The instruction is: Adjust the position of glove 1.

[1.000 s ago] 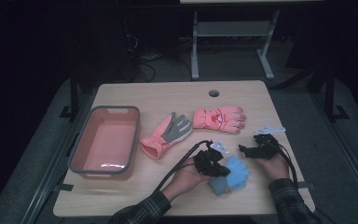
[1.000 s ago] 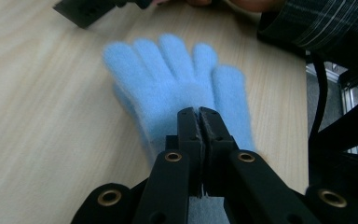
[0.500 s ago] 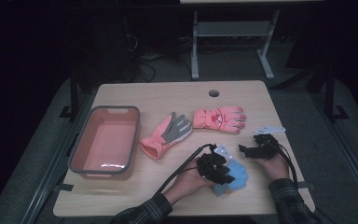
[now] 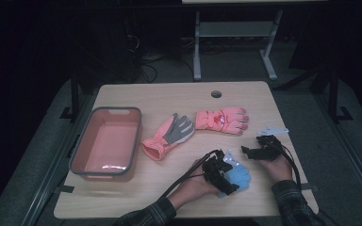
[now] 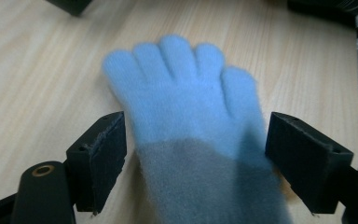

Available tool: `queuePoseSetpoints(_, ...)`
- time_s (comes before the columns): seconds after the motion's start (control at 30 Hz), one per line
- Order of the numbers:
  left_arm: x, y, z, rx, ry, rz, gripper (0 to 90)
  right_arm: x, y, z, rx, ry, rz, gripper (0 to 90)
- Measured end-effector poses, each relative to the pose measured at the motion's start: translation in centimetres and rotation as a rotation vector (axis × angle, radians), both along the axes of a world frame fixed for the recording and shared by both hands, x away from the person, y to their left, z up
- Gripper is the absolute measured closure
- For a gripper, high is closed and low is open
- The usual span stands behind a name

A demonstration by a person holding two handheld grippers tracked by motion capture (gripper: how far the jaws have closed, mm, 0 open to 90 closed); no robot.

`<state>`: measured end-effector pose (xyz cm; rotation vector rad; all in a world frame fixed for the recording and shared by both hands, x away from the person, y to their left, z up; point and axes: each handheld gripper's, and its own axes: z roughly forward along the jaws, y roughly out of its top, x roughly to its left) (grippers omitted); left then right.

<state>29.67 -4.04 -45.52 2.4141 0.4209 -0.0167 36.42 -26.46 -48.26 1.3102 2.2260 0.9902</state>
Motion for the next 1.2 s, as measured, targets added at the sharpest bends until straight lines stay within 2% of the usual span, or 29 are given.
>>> queuePoseSetpoints(0.03,0.0,0.0,-0.1,0.014,-0.015,-0.009,19.8,0.0,0.0,0.0,0.000,0.000,0.000,18.6)
queuePoseSetpoints(0.17,0.0,0.0,-0.4,0.019,-0.017,-0.008,19.8,0.0,0.0,0.0,0.000,0.000,0.000,18.6)
queuePoseSetpoints(0.33,-0.1,-0.1,-0.8,0.008,0.003,-0.007,19.7,0.0,0.0,0.0,0.000,0.000,0.000,18.6)
queuePoseSetpoints(0.43,-0.3,-0.1,-0.9,0.021,-0.022,-0.020,19.9,0.0,0.0,0.0,0.000,0.000,0.000,18.6)
queuePoseSetpoints(0.5,-0.6,-0.1,-0.9,0.041,-0.064,-0.033,23.1,0.0,0.0,0.0,0.000,0.000,0.000,18.6)
queuePoseSetpoints(0.57,-0.7,-0.1,-0.9,0.032,-0.065,-0.025,24.6,0.0,0.0,0.0,0.000,0.000,0.000,18.6)
queuePoseSetpoints(0.73,-0.6,0.2,-0.7,0.037,-0.068,-0.033,36.5,0.0,0.0,0.0,0.000,0.000,0.000,18.6)
queuePoseSetpoints(0.83,-0.5,0.4,-0.6,0.020,-0.056,-0.028,45.2,0.0,0.0,0.0,0.000,0.000,0.000,18.6)
queuePoseSetpoints(1.0,-0.1,0.9,-0.6,-0.004,-0.013,-0.049,64.1,0.0,0.0,0.0,0.000,0.000,0.000,18.6)
queuePoseSetpoints(1.2,0.2,1.2,-0.7,-0.021,0.016,-0.061,70.5,0.0,0.0,0.0,0.000,0.000,0.000,18.6)
